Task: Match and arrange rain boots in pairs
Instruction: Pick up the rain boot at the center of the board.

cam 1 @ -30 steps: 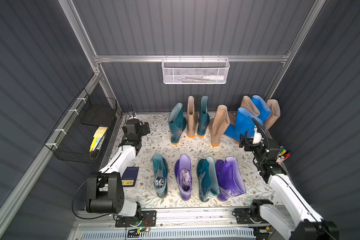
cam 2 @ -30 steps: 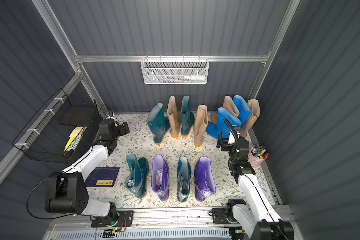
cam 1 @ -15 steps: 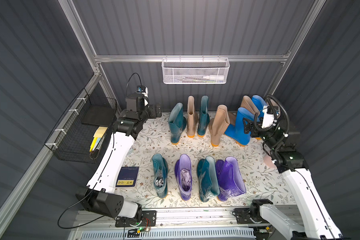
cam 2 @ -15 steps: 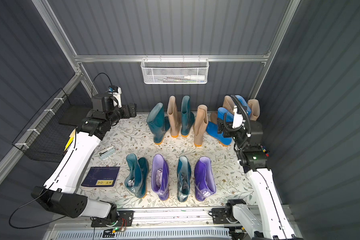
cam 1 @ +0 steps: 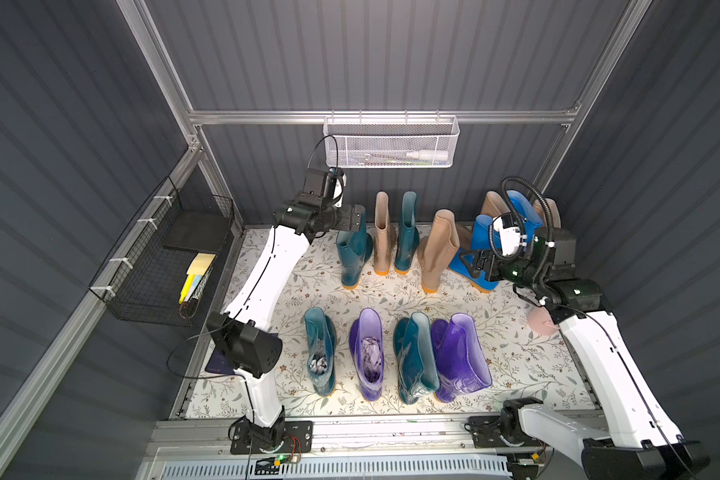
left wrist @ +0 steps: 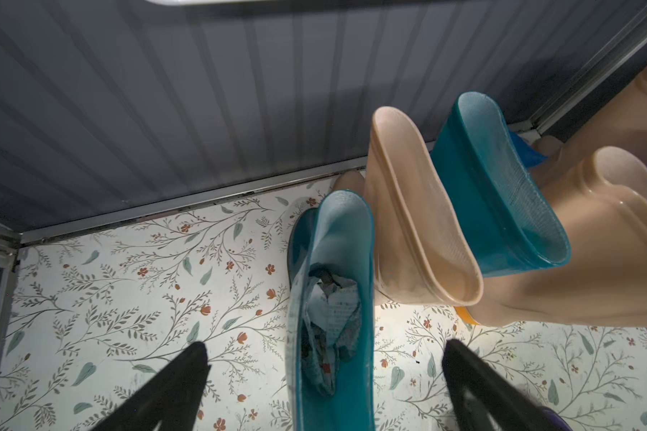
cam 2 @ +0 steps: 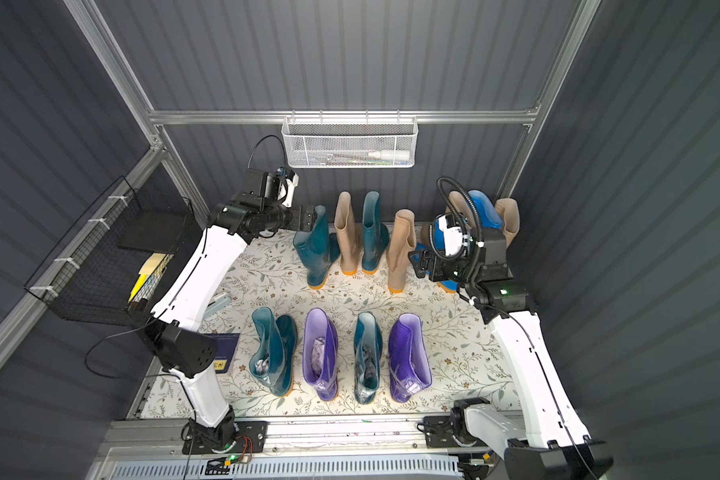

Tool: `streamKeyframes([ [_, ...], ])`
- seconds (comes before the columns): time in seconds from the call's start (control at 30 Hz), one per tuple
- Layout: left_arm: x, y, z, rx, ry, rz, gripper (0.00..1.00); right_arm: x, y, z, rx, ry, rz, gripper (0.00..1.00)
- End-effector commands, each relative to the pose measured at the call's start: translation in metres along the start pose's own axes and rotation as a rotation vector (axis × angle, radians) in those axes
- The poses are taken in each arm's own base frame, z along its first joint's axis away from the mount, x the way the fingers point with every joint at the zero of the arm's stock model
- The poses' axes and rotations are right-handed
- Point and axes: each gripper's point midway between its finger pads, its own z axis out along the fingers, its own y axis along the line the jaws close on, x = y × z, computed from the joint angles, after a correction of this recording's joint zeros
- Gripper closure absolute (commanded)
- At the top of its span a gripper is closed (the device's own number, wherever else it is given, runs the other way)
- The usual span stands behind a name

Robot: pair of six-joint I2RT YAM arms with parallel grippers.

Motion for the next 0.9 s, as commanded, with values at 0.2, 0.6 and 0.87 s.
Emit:
streamKeyframes([
  [0.2,0.026,-0.005,0.017,-0.046,0.134,0.060,0.01,0.002,0.007,-0.007,-0.022,-0.003,-0.010,0.06],
  [0.6,0.052,-0.012,0.053,-0.004,0.228,0.073,0.27,0.013,0.001,-0.002,-0.007,0.014,-0.004,0.07],
  [0.87,0.060,-0.013,0.063,0.000,0.244,0.055,0.70,0.019,-0.004,0.000,0.016,0.028,-0.009,0.07],
])
